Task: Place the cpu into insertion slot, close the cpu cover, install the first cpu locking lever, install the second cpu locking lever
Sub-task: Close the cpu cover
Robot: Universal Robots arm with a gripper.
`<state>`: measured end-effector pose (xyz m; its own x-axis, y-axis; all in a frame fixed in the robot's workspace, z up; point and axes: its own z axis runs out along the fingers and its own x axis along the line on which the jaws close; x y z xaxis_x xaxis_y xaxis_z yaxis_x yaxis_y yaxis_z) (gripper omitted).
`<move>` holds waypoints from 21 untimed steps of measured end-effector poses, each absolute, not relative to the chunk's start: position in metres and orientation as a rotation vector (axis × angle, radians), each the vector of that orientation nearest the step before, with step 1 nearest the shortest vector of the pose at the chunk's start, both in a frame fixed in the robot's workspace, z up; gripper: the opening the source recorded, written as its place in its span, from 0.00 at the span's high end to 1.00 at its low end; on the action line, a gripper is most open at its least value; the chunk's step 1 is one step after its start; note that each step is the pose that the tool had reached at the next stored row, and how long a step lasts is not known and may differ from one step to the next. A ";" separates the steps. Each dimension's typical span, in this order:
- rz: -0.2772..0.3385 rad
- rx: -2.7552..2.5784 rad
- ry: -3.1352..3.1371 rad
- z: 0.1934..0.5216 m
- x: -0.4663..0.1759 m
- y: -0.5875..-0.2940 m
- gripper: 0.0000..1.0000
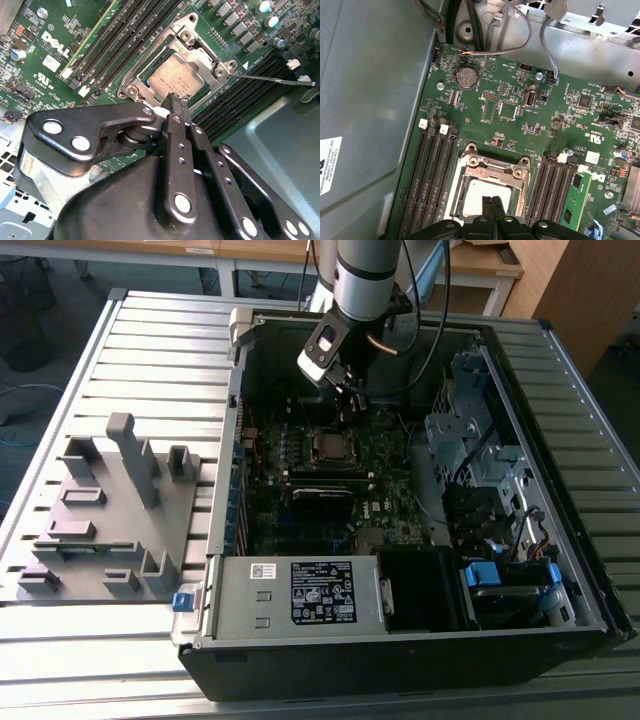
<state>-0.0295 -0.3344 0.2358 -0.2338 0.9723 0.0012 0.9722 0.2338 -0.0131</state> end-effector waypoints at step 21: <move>0.015 -1.920 -2.475 0.236 -0.030 -0.334 0.90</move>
